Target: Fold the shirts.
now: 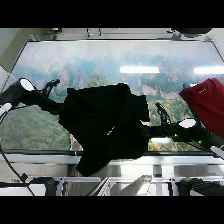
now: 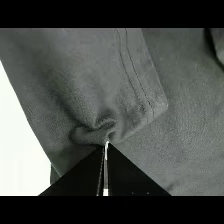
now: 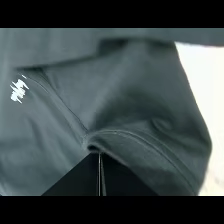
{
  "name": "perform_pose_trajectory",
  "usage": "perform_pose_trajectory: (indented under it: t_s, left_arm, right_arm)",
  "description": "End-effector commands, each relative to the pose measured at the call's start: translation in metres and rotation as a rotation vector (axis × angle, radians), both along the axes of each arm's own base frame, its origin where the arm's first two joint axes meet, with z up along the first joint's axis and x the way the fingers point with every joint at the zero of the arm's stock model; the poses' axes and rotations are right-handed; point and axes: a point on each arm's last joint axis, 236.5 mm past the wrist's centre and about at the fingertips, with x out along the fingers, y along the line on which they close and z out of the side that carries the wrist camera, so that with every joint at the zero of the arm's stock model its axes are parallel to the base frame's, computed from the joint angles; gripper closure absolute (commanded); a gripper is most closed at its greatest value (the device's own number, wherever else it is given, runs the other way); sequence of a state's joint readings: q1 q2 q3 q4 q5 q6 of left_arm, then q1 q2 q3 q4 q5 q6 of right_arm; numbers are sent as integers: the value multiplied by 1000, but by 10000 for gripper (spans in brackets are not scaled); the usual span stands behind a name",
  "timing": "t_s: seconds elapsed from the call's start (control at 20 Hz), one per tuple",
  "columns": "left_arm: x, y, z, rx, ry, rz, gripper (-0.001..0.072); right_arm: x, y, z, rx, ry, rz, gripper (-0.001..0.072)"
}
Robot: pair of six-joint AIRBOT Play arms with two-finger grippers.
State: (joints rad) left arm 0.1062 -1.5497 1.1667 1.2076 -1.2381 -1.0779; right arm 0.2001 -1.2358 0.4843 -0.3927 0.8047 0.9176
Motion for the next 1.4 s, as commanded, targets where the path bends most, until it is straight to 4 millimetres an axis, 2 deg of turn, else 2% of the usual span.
perform_pose_trajectory:
  t_s: [0.0,0.3,0.35,0.45,0.75,1.0,1.05,1.1,1.2,1.25,1.35]
  left_arm:
    - [5,12,15,-3,6,25,690]
    - [-13,45,18,-36,88,117,690]
    - [-14,50,18,-37,88,131,636]
    - [-14,55,18,-38,98,163,-13]
    - [-7,58,12,-26,65,188,-13]
    - [-32,45,-26,-23,119,200,4]
    - [-26,41,-27,-22,92,199,5]
    - [-15,33,-25,-45,52,201,38]
    - [7,15,-19,-100,-28,221,489]
    - [18,7,-15,-117,-63,223,679]
    - [30,-1,-5,-118,-108,194,690]
  right_arm:
    - [12,4,10,17,-38,-3,692]
    - [15,2,10,8,-50,-12,692]
    - [16,2,9,7,-51,-13,692]
    - [16,2,10,7,-50,-13,692]
    - [16,2,10,7,-50,-13,692]
    - [16,2,10,8,-50,-14,692]
    - [16,2,10,10,-50,-16,692]
    - [17,2,11,15,-52,-19,692]
    - [17,3,12,19,-53,-22,692]
    - [17,3,12,20,-52,-22,692]
    - [20,3,13,20,-57,-25,692]
